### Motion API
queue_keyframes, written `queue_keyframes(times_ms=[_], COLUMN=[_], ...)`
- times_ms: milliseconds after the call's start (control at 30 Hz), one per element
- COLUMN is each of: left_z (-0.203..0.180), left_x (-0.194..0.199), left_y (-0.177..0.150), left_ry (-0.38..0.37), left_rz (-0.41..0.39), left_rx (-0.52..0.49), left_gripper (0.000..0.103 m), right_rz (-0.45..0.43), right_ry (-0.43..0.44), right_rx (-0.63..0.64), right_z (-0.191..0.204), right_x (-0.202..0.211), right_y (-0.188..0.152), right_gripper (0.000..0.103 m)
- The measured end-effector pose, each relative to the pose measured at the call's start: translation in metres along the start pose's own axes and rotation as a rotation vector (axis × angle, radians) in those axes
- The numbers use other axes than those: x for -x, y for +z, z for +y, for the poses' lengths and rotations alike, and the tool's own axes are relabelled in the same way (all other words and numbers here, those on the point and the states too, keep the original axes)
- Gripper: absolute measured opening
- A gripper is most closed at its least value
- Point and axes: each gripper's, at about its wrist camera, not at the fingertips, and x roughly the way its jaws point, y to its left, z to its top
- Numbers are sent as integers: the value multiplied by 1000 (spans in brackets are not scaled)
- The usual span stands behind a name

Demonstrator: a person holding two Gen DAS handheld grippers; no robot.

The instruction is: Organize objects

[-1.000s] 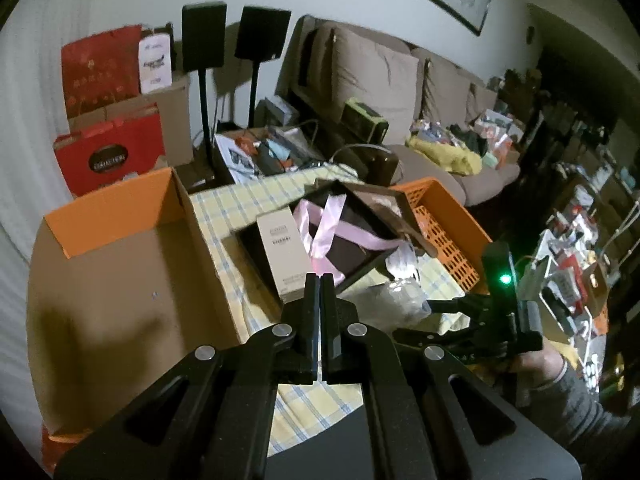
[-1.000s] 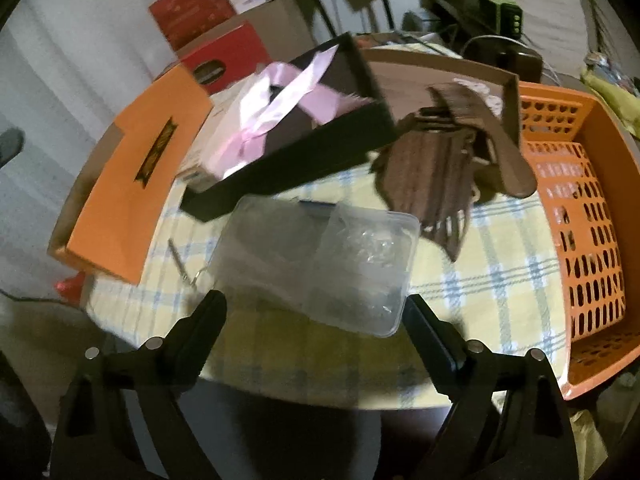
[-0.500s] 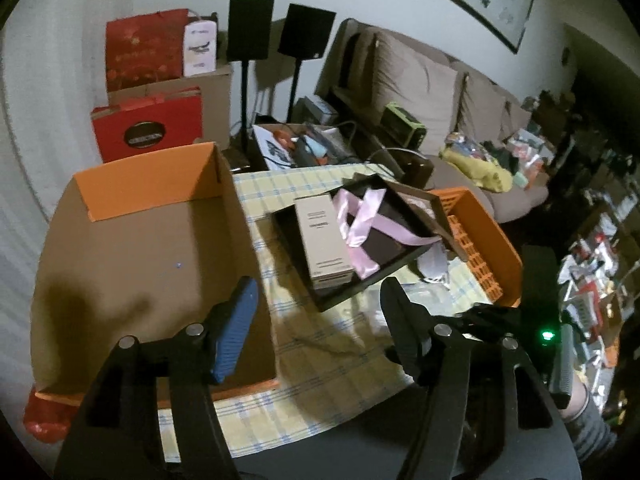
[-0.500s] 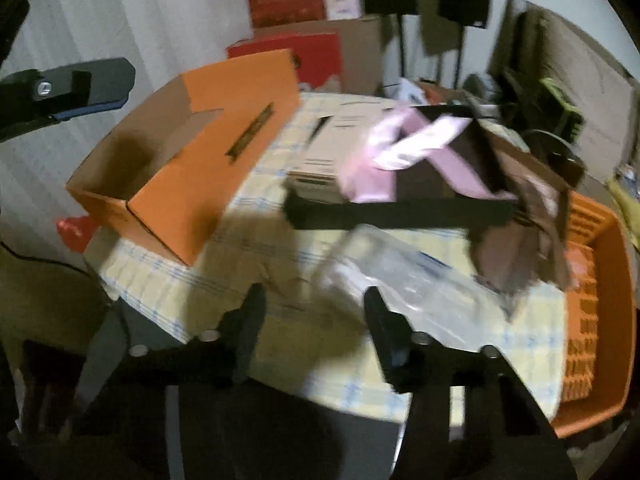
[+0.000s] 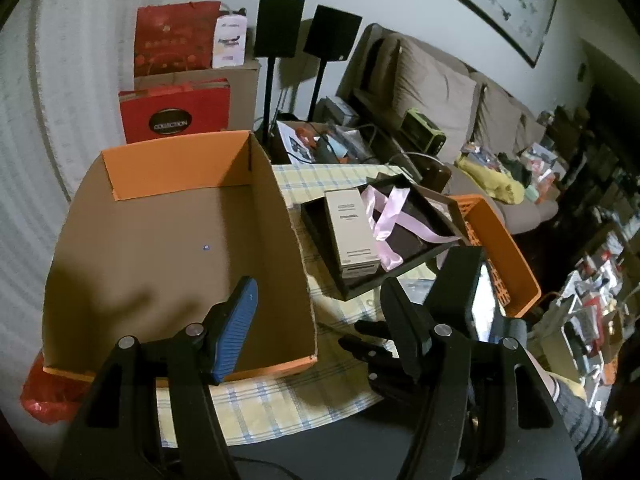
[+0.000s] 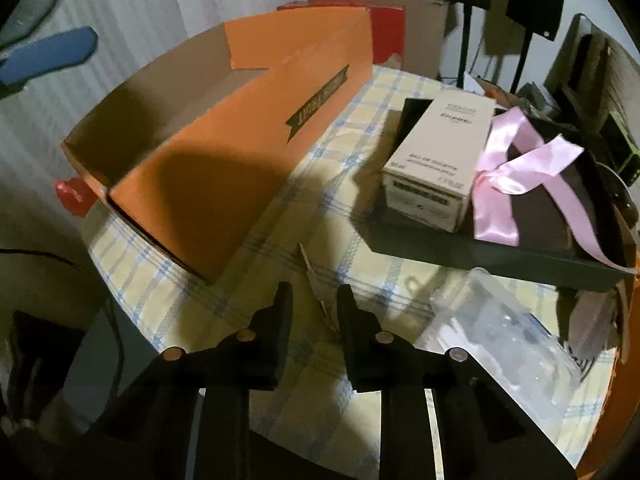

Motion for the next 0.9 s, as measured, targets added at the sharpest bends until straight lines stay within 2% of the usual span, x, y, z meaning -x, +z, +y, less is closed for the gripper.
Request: queue_keyframes(times_ms=[233, 267, 367, 533, 900], left_z=[4, 4, 3, 1, -12], left_x=[-2, -2, -1, 0, -3], left_y=[-2, -3, -3, -4, -5], left_ry=[-4, -6, -8, -12, -35], left_rz=[9, 9, 8, 10, 17], left_rx=[19, 20, 19, 20, 5], left_gripper=[61, 61, 61, 61, 61], right_rz=[-3, -5, -9, -20, -175], right_ry=[-31, -38, -37, -24, -7], right_rx=[45, 57, 59, 33, -74], right_z=[3, 4, 5, 3, -19], right_x=[-4, -3, -5, -6, 67], right_y=[1, 0, -1, -2, -1], right_gripper=[19, 18, 4, 3, 3])
